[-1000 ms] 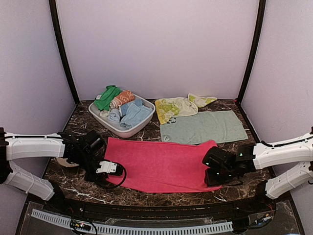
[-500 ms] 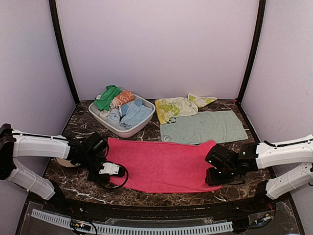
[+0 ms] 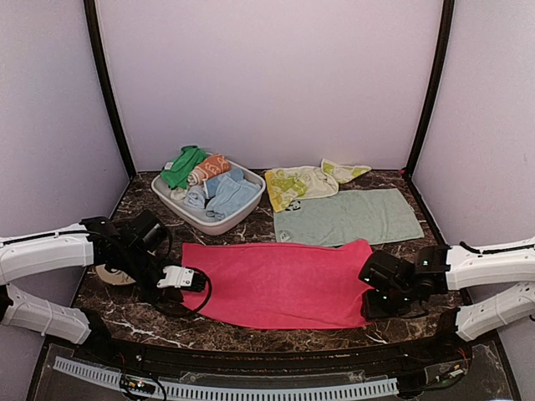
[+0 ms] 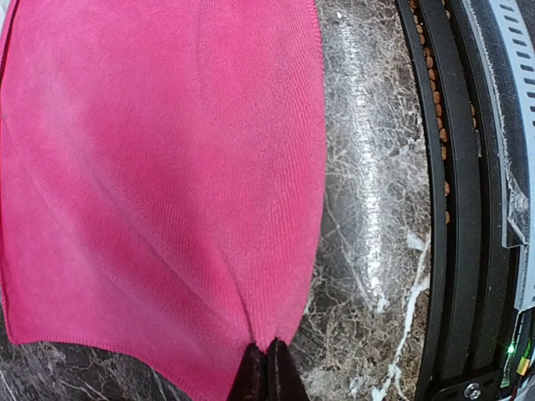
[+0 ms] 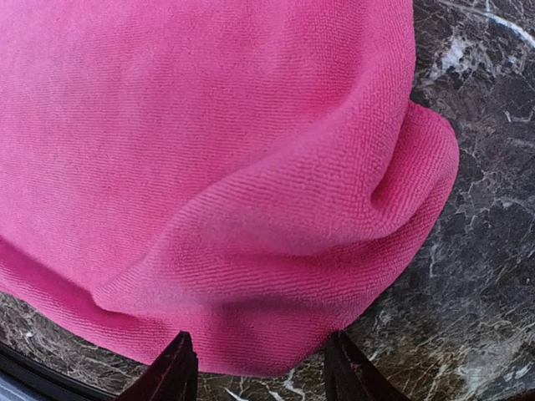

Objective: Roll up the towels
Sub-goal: Pick up the towel from the center of the board.

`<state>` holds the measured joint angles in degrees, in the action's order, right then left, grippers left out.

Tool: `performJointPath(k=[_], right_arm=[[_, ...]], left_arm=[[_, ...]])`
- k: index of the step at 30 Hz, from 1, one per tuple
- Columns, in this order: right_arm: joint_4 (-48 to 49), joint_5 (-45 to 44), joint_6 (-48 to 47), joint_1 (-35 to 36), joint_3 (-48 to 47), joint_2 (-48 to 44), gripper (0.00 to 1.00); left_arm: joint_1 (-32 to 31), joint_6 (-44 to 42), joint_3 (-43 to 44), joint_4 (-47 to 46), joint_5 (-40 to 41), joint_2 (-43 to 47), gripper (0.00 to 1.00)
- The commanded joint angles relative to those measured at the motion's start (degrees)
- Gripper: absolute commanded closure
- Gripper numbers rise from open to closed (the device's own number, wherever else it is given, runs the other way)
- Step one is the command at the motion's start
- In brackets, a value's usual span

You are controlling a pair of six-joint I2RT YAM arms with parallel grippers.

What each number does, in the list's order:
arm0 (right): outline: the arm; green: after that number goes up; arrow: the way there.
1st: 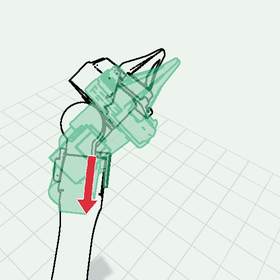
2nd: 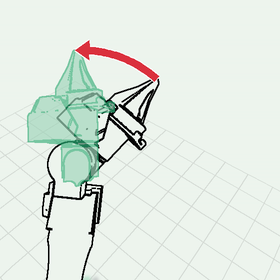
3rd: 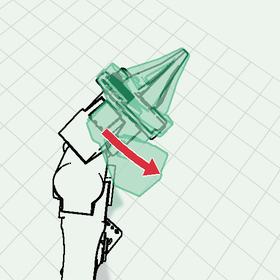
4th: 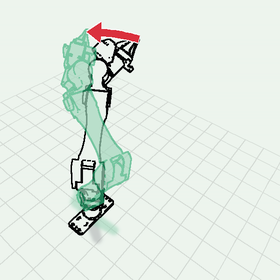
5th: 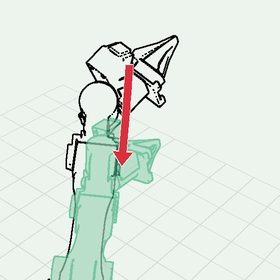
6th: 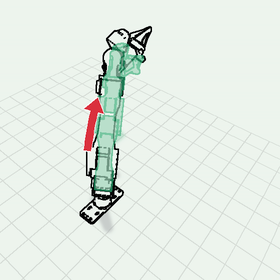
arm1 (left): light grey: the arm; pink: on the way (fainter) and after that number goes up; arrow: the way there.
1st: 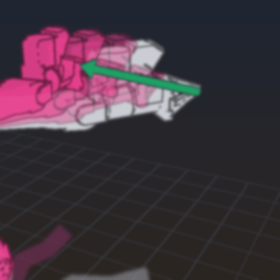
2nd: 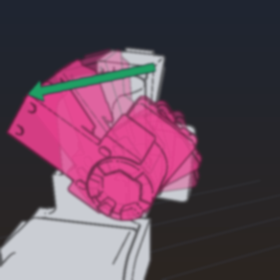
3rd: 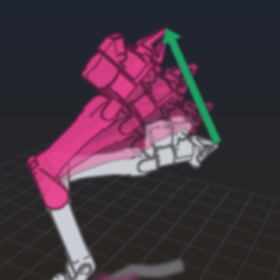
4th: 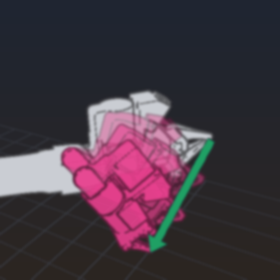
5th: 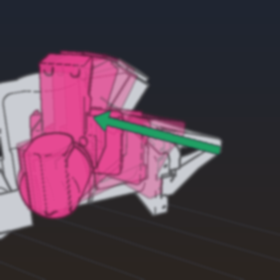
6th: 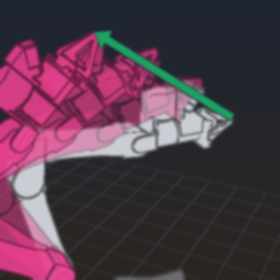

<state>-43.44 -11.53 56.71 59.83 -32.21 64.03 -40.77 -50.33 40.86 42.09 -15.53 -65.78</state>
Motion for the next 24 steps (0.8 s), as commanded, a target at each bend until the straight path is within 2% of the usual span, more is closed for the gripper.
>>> performJointPath(k=[1, 7, 8, 9, 11, 13, 14, 16, 24], right_arm=[[1.2, -0.8, 0.3, -0.4, 0.5, 2.9, 0.48], [3.6, -0.8, -1.3, -1.2, 0.3, 6.4, 0.46], [4.2, -0.7, -1.5, -1.5, 0.1, 6.8, 0.46], [4.7, -0.6, -1.7, -1.6, -0.1, 6.9, 0.47], [5.4, -0.1, -2.2, -1.9, -0.9, 7.2, 0.54], [5.4, 0.2, -2.8, -2.0, -2.0, 7.5, 0.67], [5.2, 0.3, -3.2, -2.1, -2.7, 7.7, 0.77], [4.6, 0.9, -3.9, -2.1, -4.2, 8.2, 0.86], [-0.3, 1.2, -7.6, -4.0, -12.4, 11.3, 0.97]], left_arm=[[-0.3, 1.0, -0.5, 7.5, -1.6, 2.2, 1.00], [0.1, 1.5, -4.7, 2.4, 3.9, 0.5, 1.00], [0.3, 1.4, -5.3, 1.2, 4.8, 0.3, 0.97], [0.6, 1.3, -5.7, 0.1, 5.4, 0.2, 0.88], [0.7, 1.7, -5.9, -1.2, 5.8, 0.1, 0.71], [0.7, 2.0, -4.8, -1.0, 4.2, 0.1, 0.64], [0.7, 2.2, -4.4, -0.8, 3.1, 0.0, 0.62], [0.6, 2.2, -3.1, 0.3, 0.9, -0.6, 0.61], [0.5, 1.7, -0.8, 0.8, -2.3, -2.3, 0.65]])
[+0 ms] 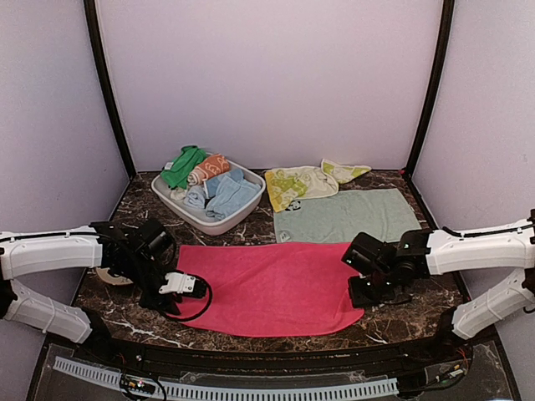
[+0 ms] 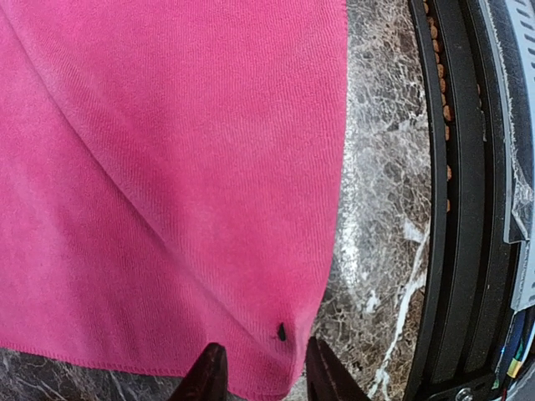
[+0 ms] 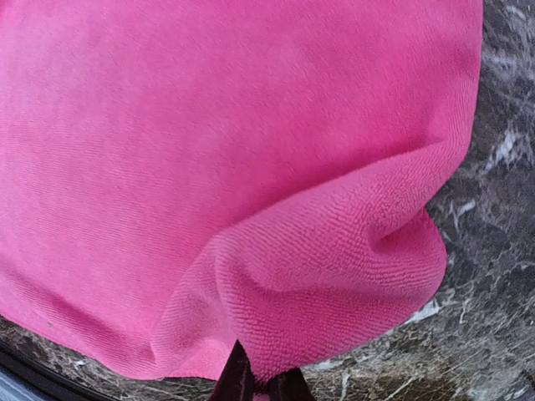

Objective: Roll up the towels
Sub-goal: Pick up the towel from the center of the board.

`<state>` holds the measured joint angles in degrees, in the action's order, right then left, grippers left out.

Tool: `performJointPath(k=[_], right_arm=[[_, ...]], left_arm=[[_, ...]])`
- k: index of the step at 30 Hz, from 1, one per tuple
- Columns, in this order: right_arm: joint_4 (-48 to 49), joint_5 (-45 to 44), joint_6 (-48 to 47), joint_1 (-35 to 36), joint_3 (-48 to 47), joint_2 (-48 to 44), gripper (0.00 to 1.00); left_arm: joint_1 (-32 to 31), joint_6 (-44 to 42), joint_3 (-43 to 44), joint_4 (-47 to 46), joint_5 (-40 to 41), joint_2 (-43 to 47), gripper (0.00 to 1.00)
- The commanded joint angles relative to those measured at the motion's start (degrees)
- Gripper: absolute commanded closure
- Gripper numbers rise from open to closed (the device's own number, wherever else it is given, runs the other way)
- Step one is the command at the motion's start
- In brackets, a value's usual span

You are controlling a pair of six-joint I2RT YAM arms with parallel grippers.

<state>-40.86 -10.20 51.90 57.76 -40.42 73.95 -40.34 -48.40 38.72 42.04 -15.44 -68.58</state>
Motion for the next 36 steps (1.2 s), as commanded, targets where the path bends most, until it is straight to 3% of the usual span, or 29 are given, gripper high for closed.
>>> performJointPath(k=[1, 6, 17, 28, 36], right_arm=[[-3.5, -0.2, -3.5, -3.2, -5.1, 1.6, 1.00], [-4.4, 1.4, -7.2, -8.3, -6.5, 1.8, 1.00], [-1.2, 6.2, -11.7, -14.6, -9.3, 6.0, 1.00], [0.7, 8.4, -14.6, -17.7, -11.2, 9.7, 1.00], [0.5, 8.8, -15.2, -18.3, -11.1, 8.8, 1.00]], left_arm=[[0.1, -0.6, 1.5, 1.1, -2.6, 0.6, 0.65], [-0.3, -2.3, 1.2, 3.7, -3.7, -0.2, 0.64], [-9.7, -0.6, -3.7, 0.9, 0.4, 0.2, 0.85], [-11.4, -0.9, -7.1, -9.7, 10.5, -2.1, 0.81], [-11.4, -0.5, -2.3, 2.3, 5.8, 0.0, 0.79]])
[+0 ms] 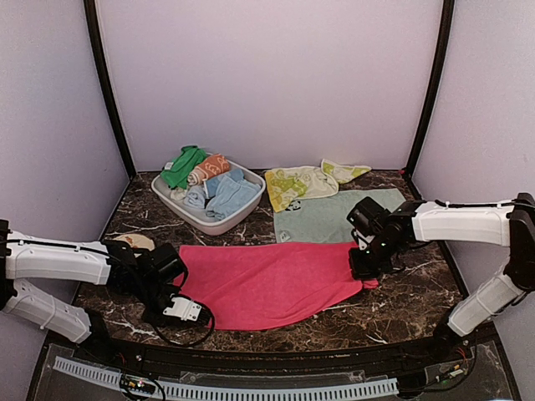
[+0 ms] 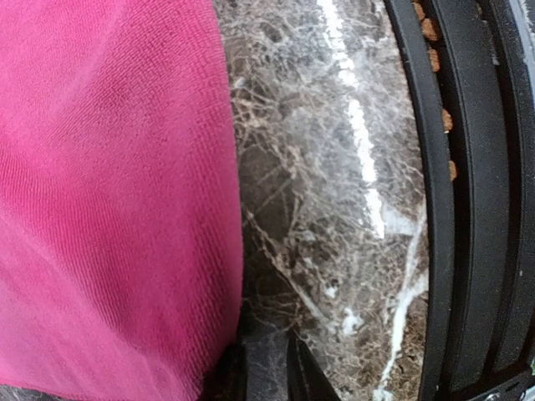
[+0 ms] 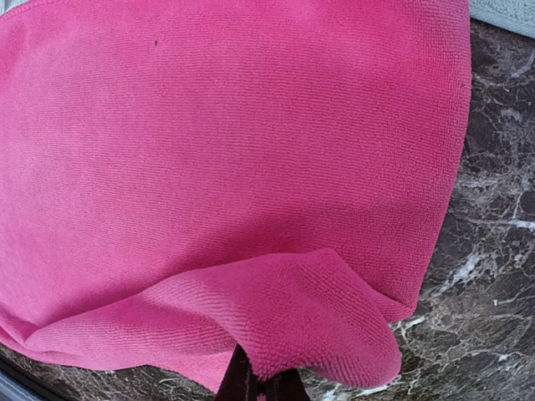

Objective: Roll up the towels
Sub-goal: Pick up the towel from the center of the board.

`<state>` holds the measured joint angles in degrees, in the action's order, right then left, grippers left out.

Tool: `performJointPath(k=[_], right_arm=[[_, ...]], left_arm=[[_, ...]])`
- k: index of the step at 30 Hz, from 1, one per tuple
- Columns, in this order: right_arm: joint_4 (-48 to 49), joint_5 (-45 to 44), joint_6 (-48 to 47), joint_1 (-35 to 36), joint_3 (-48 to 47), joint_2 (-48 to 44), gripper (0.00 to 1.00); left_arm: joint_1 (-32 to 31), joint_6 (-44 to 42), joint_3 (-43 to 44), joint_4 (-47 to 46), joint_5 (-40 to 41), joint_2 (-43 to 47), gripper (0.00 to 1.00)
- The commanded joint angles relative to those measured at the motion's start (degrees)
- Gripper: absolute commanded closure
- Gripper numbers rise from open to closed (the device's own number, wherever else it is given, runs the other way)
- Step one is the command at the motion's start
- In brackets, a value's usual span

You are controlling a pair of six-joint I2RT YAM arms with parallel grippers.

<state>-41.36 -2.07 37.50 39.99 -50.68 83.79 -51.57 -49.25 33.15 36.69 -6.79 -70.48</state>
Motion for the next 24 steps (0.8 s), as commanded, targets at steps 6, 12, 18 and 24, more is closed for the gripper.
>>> performJointPath(k=[6, 12, 18, 24], right_arm=[[1.1, 0.7, -0.6, -0.6, -0.2, -1.7, 1.00], [1.1, 1.1, -0.4, -0.6, -0.6, -2.0, 1.00], [1.1, 1.4, 0.1, -0.6, 0.3, -3.3, 1.00], [1.5, 2.1, 0.3, -0.6, 1.6, -4.2, 1.00]], left_arm=[[-0.1, 1.3, 8.0, 13.6, -7.8, 3.3, 0.79], [-0.2, -0.5, 3.2, 5.9, -3.5, -0.1, 0.77], [-0.1, -0.9, 0.5, -1.8, 0.9, -1.6, 0.71], [-0.1, -1.0, -1.9, -5.9, 3.2, -1.2, 0.75]])
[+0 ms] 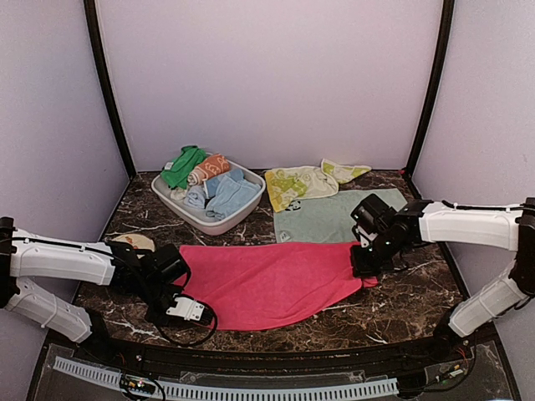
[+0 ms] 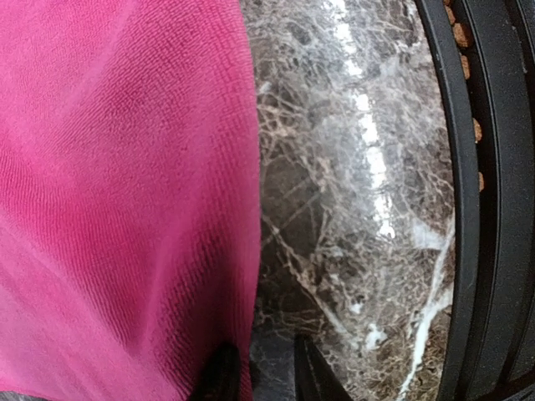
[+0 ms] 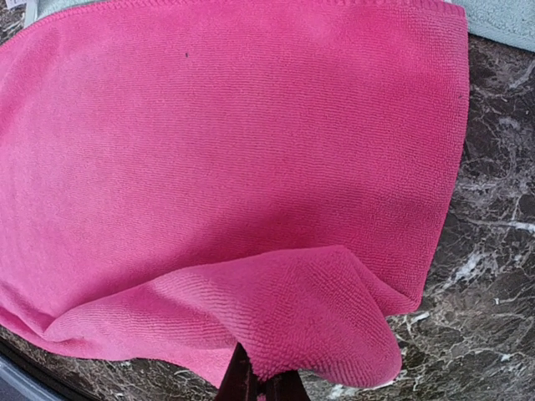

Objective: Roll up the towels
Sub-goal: Pick up the towel from the center of the board.

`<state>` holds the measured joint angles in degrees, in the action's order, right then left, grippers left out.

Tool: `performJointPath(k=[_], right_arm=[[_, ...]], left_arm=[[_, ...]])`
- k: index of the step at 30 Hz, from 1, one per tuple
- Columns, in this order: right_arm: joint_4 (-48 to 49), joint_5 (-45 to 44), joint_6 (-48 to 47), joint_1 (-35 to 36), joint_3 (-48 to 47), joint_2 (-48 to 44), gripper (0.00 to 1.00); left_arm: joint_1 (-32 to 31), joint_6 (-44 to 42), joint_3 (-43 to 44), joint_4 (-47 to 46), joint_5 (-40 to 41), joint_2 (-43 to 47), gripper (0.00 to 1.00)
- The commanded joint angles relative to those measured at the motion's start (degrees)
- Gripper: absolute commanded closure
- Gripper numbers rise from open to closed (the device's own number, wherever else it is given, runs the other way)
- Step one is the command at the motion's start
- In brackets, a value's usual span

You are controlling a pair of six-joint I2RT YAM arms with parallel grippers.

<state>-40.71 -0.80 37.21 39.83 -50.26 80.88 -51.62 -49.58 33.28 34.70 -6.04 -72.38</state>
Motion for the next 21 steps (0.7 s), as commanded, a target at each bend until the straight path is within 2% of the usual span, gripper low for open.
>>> performJointPath(k=[1, 6, 8, 12, 17, 21], right_arm=[[0.8, 0.8, 0.6, -0.5, 1.3, -1.5, 1.00], [0.2, 0.8, 0.8, -0.5, 1.4, -2.2, 1.00], [0.1, 1.0, 0.7, -0.5, 1.2, -2.1, 1.00], [0.5, 1.2, 0.7, -0.5, 0.7, -1.7, 1.00], [0.0, 1.4, 0.7, -0.5, 0.6, -1.9, 1.00], [-0.1, 1.2, 0.7, -0.5, 0.9, -2.3, 1.00]], left_arm=[[-0.1, -0.3, -1.8, -3.5, 2.3, 0.9, 0.77], [-0.1, 1.3, 3.9, 8.6, -6.0, 2.8, 0.76], [-0.1, 1.7, 4.8, 9.8, -5.9, 3.7, 0.76], [-0.1, 0.3, 2.3, 6.2, -2.8, 2.7, 0.75], [-0.1, -0.1, 0.4, 3.6, -3.6, 0.6, 0.75], [-0.1, -0.7, -1.1, 0.1, -1.3, 0.2, 0.74]])
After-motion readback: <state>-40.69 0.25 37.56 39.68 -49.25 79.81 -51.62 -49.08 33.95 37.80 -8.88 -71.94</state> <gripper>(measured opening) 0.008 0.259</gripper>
